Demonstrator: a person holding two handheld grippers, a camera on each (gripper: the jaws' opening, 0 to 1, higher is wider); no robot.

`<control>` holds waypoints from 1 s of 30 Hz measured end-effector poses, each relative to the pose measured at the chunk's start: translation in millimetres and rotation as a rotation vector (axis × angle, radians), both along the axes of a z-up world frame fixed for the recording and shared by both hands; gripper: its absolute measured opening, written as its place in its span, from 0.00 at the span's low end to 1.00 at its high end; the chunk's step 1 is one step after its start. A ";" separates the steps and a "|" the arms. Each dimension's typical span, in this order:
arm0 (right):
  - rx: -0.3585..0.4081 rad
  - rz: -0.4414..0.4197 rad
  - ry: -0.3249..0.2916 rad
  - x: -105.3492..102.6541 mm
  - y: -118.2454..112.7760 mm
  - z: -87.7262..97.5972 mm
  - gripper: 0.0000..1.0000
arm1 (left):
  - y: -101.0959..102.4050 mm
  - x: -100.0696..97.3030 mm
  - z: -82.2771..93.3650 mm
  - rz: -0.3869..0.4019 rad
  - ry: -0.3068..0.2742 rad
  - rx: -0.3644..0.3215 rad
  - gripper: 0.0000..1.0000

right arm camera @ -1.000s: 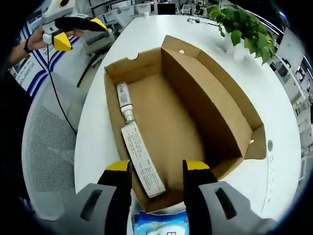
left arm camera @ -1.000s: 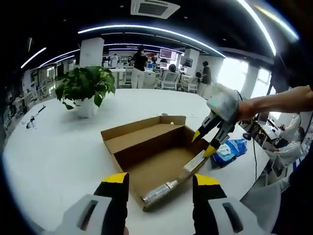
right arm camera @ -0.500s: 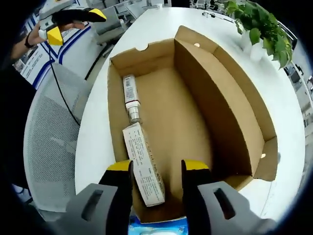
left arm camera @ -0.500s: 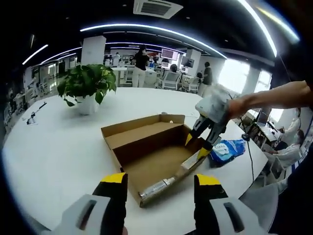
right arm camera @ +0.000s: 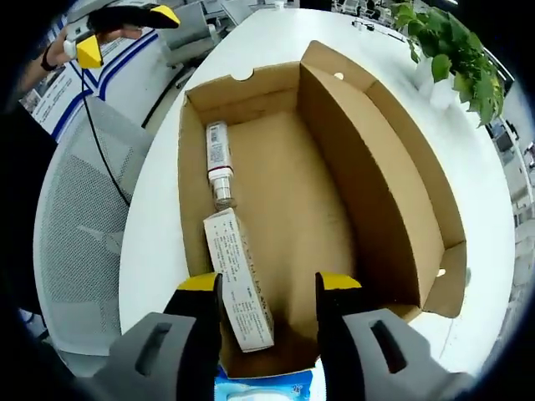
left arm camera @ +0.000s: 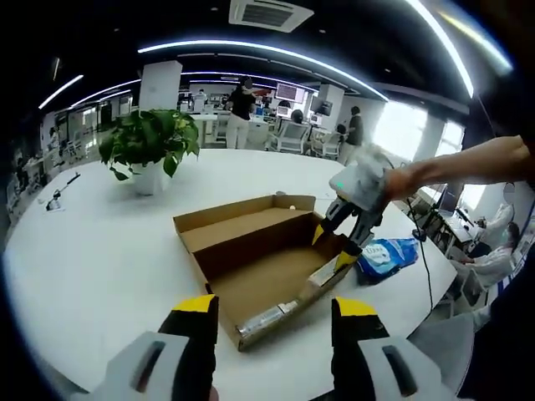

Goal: Operate the shoe box by opening the lid, removing the specified soft item, and placing it in the target area until the item is outside and the box remains undamaged.

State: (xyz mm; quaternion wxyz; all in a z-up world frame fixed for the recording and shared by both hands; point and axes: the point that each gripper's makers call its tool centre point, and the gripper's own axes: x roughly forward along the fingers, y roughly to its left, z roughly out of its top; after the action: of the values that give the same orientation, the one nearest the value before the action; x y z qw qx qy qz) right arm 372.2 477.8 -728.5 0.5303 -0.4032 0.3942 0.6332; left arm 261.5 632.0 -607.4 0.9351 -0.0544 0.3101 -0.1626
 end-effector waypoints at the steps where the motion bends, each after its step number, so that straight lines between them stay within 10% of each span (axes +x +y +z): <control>1: -0.001 0.002 -0.003 -0.2 -0.2 0.0 0.42 | 0.1 0.1 -0.4 0.000 0.000 -0.001 0.55; 30: -0.023 0.112 -0.052 2.1 2.2 0.1 0.37 | -1.0 -0.3 2.6 -0.002 0.010 -0.006 0.54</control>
State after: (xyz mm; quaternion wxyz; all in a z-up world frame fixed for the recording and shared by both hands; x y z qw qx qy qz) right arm 374.3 480.0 -728.4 0.4993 -0.4472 0.3643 0.6465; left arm 261.2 631.0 -604.8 0.9333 -0.0578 0.3142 -0.1641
